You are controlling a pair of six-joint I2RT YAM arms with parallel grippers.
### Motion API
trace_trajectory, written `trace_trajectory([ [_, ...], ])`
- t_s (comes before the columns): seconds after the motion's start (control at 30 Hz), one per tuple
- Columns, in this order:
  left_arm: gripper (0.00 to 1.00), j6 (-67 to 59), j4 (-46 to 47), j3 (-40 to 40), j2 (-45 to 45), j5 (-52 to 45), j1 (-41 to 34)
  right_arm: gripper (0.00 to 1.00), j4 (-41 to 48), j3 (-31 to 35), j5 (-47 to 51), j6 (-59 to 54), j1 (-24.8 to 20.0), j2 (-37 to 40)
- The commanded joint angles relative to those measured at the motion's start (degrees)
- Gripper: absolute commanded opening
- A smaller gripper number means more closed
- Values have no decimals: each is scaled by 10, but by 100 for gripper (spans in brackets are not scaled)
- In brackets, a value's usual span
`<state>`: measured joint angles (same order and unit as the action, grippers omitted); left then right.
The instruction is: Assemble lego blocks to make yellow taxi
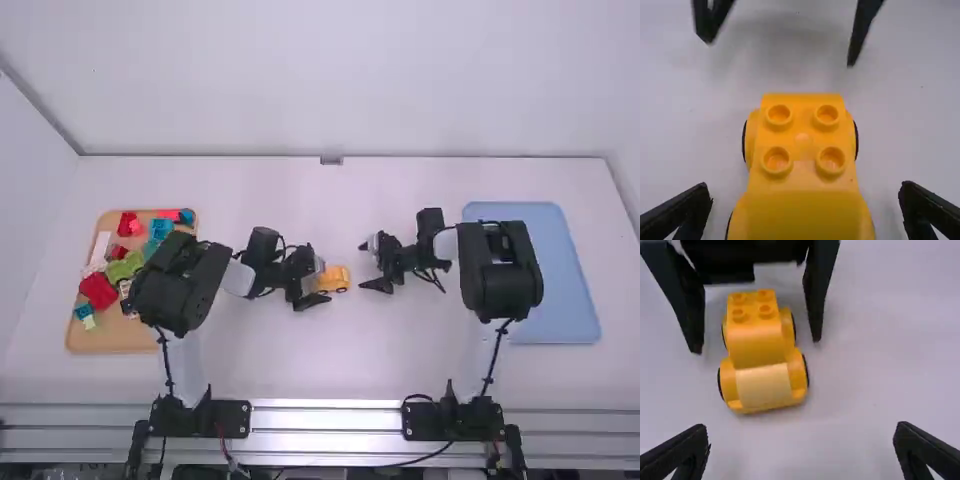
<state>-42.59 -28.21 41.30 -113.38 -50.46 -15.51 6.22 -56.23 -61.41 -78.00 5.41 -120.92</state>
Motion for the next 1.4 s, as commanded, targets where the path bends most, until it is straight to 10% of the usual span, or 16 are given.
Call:
trace_trajectory([
  [0.0, 99, 8, 30, 4, 65, 5, 15, 99, -59, 35, -2, 115, 24, 13],
  [0.47, 99, 7, 344, 4, 359, 103, 86, 99, -66, -33, 17, 106, 119, -15],
  [0.87, 99, 9, 400, 4, 428, 185, 83, 100, 50, -97, 71, 75, 157, -43],
  [1.37, 99, 8, 389, 4, 428, 203, 90, 50, 108, -120, 136, 70, 167, -22],
])
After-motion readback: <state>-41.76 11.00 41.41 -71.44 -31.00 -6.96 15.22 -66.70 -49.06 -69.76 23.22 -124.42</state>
